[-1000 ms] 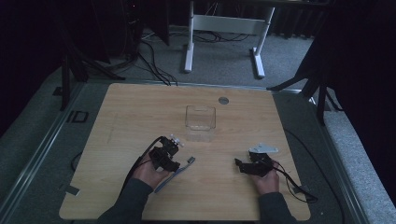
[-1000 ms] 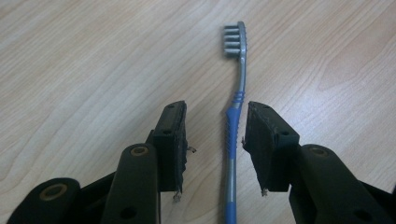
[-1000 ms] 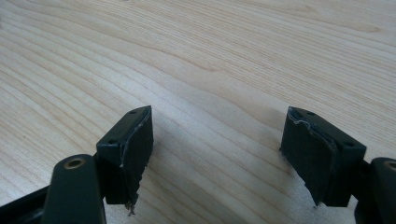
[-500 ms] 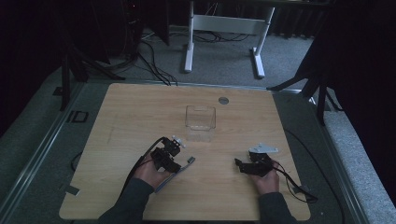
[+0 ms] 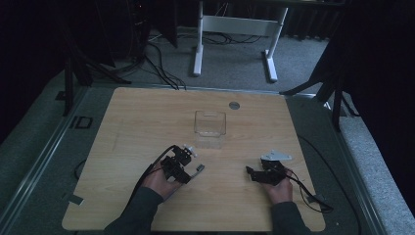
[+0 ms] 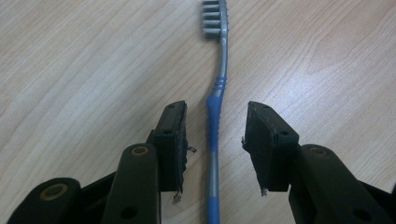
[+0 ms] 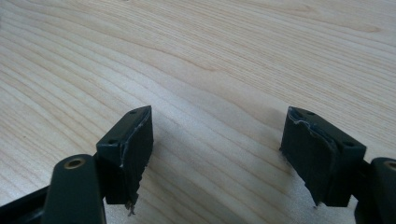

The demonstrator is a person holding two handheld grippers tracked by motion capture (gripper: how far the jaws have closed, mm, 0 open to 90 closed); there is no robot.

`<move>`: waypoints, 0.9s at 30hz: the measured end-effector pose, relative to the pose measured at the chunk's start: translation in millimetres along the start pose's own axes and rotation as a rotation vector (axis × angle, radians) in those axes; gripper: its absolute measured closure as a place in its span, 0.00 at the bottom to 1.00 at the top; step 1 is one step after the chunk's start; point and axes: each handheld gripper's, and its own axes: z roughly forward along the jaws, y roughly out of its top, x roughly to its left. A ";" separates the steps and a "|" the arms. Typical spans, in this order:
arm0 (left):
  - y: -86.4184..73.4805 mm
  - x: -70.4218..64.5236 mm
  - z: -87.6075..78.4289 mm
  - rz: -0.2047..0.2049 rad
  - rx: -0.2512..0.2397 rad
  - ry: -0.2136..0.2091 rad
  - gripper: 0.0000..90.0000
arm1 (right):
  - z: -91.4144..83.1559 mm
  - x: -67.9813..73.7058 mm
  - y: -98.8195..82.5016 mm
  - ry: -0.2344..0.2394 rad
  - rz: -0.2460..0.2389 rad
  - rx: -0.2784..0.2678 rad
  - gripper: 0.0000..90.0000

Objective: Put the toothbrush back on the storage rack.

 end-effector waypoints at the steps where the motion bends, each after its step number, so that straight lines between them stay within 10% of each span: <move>1: 0.3 -0.1 0.7 -0.001 0.006 -0.001 0.65 | 0.0 0.0 0.0 0.000 0.000 0.000 0.28; 27: 8.9 -3.0 15.7 -0.008 0.110 -0.020 0.68 | 0.0 0.0 0.0 0.000 0.000 0.000 0.28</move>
